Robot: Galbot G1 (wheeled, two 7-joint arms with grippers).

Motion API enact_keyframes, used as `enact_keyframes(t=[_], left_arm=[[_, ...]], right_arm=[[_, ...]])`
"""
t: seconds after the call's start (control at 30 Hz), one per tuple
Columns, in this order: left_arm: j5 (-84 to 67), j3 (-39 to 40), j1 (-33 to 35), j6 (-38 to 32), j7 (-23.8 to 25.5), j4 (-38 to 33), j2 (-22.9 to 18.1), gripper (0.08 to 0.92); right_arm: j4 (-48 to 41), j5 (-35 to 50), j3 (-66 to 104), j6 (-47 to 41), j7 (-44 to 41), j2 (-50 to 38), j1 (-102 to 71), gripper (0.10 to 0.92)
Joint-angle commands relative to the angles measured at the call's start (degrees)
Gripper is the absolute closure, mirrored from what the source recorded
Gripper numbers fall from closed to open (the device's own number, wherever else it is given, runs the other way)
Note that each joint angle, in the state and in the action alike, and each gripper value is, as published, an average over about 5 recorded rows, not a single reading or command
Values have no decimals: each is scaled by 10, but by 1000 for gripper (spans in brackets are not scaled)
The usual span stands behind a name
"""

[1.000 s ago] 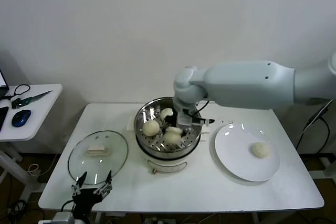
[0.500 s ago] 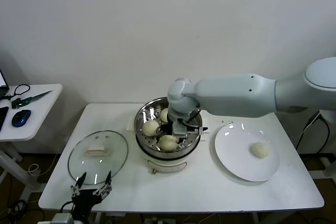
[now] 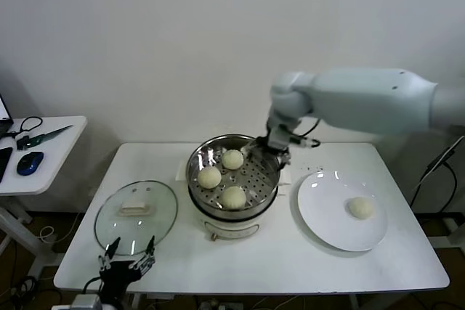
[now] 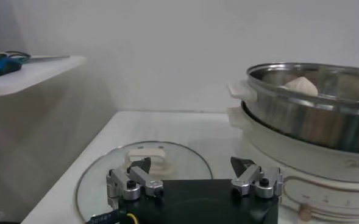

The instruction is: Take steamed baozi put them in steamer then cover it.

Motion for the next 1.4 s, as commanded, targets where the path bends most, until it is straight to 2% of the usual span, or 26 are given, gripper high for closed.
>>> enact_keyframes(t=[0.03,0.17,0.4,0.6,0.77,1.4], left_arm=[[1,0,1,0,0,1,4,177],[-2,1,-3,1,1,1,4,177],[0,8,-7,2,2,5,0,177],[1,5,-6,1,1,10,-3,177],[2,5,-6,0,0,15,-10,177],[5,0,-2,-3,-1,27,-16,177]], right_arm=[[-24,169,-104,-182,-52,-190,75,203],[-20,137,-72,-252,-38,-274,5,203],[-79,28,111,-260,-27,-322,-213,203],[-162,-28,256,-248,-22,-289,-356,203],[-215,-48,292,-234,-25,-246,-392,203],[-256,-83,359,-228,-4,-190,-471,203]])
